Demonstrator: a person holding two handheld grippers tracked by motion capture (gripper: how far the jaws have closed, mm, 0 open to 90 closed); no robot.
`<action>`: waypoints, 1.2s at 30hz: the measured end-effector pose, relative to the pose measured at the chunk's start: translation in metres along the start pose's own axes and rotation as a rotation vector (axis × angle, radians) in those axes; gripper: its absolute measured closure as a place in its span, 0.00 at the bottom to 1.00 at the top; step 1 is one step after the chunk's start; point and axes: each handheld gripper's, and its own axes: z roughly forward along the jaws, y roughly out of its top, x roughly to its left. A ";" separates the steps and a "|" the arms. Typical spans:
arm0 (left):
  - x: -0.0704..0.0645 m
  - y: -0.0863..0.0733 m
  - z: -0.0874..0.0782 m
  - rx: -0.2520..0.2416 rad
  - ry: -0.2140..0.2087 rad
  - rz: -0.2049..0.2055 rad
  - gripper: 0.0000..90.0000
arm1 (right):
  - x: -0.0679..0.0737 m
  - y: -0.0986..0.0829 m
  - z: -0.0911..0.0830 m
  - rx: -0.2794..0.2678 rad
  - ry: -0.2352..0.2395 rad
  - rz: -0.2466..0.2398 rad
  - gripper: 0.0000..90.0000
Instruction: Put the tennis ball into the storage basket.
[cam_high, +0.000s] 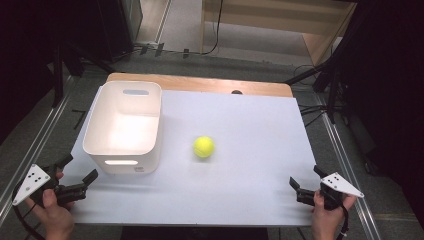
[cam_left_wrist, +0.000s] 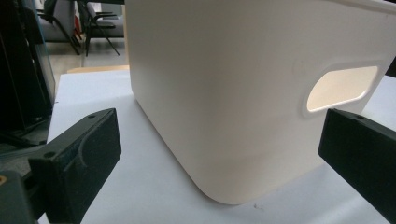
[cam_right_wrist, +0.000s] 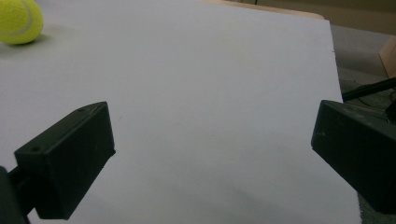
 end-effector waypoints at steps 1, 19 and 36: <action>0.000 0.000 0.000 0.000 0.000 0.001 0.00 | 0.000 0.000 0.000 0.000 0.000 0.000 0.00; -0.003 -0.001 0.001 0.009 -0.008 0.019 0.00 | 0.000 0.010 0.002 0.003 0.056 -0.003 0.00; -0.002 -0.001 0.001 0.016 -0.026 0.023 0.00 | 0.020 0.048 0.019 0.043 0.147 -0.059 0.00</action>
